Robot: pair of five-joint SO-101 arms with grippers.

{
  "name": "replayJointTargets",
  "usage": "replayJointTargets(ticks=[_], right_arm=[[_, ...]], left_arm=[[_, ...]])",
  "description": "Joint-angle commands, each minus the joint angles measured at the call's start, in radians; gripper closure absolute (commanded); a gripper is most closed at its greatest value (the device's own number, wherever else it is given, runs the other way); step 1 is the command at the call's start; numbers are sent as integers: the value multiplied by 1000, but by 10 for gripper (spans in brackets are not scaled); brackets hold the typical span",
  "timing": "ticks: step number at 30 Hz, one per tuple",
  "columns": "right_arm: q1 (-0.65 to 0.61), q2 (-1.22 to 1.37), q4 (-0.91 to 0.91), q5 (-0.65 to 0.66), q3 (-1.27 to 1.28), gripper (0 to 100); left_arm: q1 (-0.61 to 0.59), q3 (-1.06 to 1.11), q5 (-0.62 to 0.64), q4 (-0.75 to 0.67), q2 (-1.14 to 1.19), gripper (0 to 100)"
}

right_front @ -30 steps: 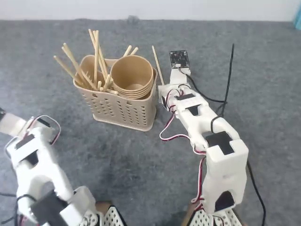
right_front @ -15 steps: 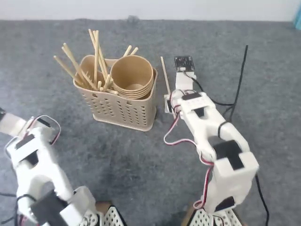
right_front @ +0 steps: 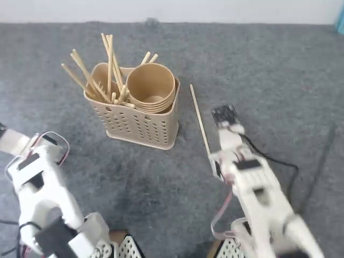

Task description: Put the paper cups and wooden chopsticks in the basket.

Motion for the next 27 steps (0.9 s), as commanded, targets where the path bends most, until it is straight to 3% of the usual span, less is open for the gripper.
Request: replayJointTargets(ticks=[1,4,10,17,27], right_arm=[[28,-318,104,103,101,940],[24,-446,272,44,61,830],[-48,-461,338,-48,-126,915],[-137,-240,242,-153,-316,918],[-130,214,-97,-164,-408,918]], left_arm=[[2,-41,6,-18,-2,918],[6,-41,6,-17,-2,917],[18,-42,-28,9,-6,918],[17,-44,-28,12,-5,919],[17,-44,-28,12,-5,919]])
